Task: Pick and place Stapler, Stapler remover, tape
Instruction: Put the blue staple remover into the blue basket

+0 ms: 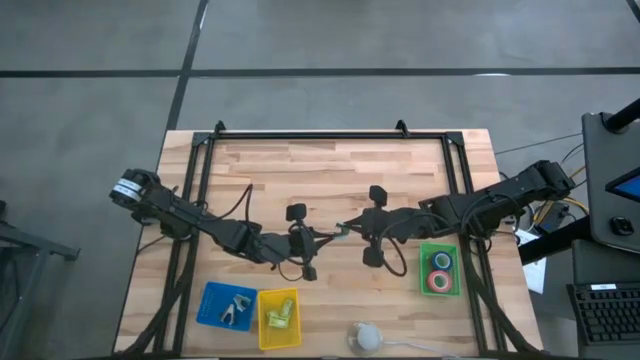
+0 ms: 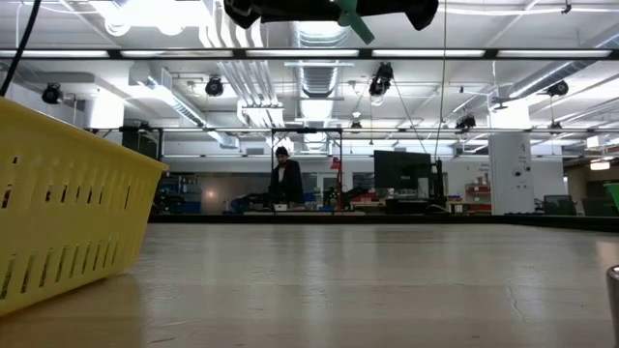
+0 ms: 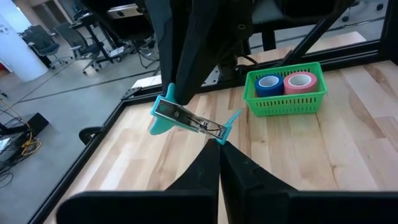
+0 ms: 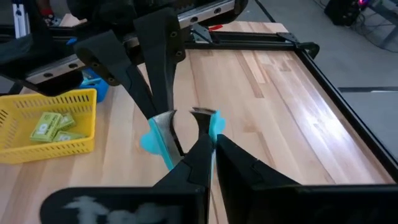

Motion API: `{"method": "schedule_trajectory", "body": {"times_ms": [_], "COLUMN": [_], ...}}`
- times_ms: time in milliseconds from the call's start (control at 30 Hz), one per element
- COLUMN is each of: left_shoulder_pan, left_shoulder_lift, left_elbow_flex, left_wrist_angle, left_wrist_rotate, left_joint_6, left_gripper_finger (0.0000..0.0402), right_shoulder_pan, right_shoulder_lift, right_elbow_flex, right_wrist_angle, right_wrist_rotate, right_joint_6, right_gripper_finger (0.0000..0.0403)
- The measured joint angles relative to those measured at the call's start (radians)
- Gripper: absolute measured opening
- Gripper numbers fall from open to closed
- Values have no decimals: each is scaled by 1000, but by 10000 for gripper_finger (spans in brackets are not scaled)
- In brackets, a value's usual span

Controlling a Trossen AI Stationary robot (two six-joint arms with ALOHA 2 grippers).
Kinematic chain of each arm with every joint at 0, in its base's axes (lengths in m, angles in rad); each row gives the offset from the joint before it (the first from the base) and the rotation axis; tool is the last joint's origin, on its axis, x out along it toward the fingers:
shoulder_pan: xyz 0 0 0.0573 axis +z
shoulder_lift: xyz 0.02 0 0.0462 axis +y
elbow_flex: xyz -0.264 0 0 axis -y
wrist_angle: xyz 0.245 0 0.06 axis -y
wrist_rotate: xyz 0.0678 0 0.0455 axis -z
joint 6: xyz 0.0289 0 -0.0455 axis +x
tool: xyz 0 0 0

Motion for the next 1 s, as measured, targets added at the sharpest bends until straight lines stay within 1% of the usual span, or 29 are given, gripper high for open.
{"method": "schedule_trajectory", "body": {"times_ms": [167,400,533,733,900,1000], "left_shoulder_pan": [1,1,1,-15,-42,-67], "left_shoulder_lift": [0,0,0,-2,-9,-32], "left_elbow_flex": [0,0,0,0,0,0], "left_wrist_angle": [-12,-35,-63,-117,-205,-311], "left_wrist_rotate": [3,3,3,8,106,228], "left_joint_6": [-1,-8,-35,-141,-259,-383], "left_gripper_finger": [2,1,1,1,1,1], "right_shoulder_pan": [0,0,0,0,0,1], "right_shoulder_lift": [0,-2,-8,-19,-19,-19], "right_elbow_flex": [0,0,0,0,-3,-14], "right_wrist_angle": [2,-53,-141,-272,-349,-370], "right_wrist_rotate": [-2,13,81,84,81,80], "right_joint_6": [19,40,37,89,128,140], "right_gripper_finger": [62,151,197,236,251,256]}}
